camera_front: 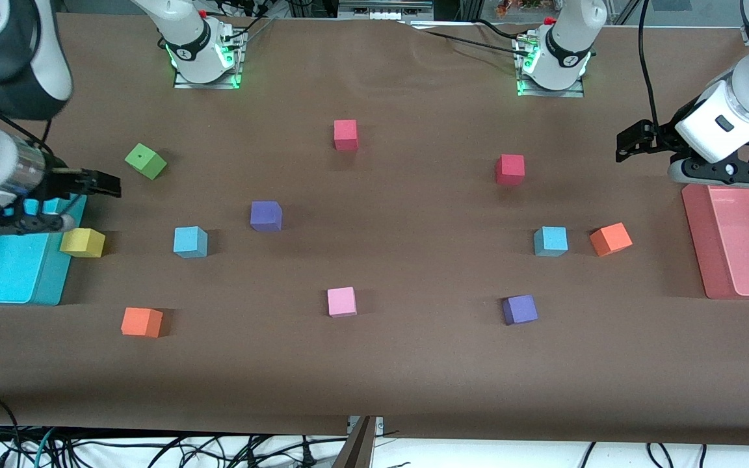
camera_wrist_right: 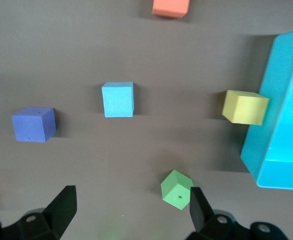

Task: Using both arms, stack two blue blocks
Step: 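Reach the right gripper down to the light-blue cube beside the yellow cube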

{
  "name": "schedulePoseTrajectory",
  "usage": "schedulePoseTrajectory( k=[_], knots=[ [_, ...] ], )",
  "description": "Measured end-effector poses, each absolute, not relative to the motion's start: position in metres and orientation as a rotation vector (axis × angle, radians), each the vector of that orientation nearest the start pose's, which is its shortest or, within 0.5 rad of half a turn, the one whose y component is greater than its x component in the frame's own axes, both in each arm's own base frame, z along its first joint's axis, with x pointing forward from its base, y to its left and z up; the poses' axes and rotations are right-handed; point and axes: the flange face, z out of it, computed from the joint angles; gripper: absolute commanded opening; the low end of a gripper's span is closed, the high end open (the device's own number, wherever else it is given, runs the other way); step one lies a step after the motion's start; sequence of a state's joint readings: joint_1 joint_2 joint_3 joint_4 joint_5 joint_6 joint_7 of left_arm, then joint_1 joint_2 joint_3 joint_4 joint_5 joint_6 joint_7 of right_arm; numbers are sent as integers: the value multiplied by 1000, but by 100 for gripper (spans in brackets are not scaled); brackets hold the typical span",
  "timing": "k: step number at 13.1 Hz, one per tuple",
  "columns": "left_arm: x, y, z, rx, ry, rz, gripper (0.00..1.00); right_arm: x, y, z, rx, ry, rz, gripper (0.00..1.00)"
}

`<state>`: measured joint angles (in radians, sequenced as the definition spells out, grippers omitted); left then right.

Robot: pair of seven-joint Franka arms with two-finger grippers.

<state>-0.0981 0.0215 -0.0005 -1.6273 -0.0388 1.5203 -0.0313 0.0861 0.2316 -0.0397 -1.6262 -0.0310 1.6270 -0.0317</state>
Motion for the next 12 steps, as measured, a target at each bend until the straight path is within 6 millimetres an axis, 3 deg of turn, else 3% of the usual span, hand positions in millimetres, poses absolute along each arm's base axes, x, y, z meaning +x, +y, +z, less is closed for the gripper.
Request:
schedulePoseTrajectory(
  k=[5,8,12],
  knots=[
    [549,-58,582,-3163,104,208,100,632,67,364,-3154,-230,430,100],
    [549,-58,582,-3164,103,207,100,637,72,308,-3133,-221,406,100],
    [554,-53,578,-3167,88,185,100,625,69,263,-3134,-214,368,100]
  ],
)
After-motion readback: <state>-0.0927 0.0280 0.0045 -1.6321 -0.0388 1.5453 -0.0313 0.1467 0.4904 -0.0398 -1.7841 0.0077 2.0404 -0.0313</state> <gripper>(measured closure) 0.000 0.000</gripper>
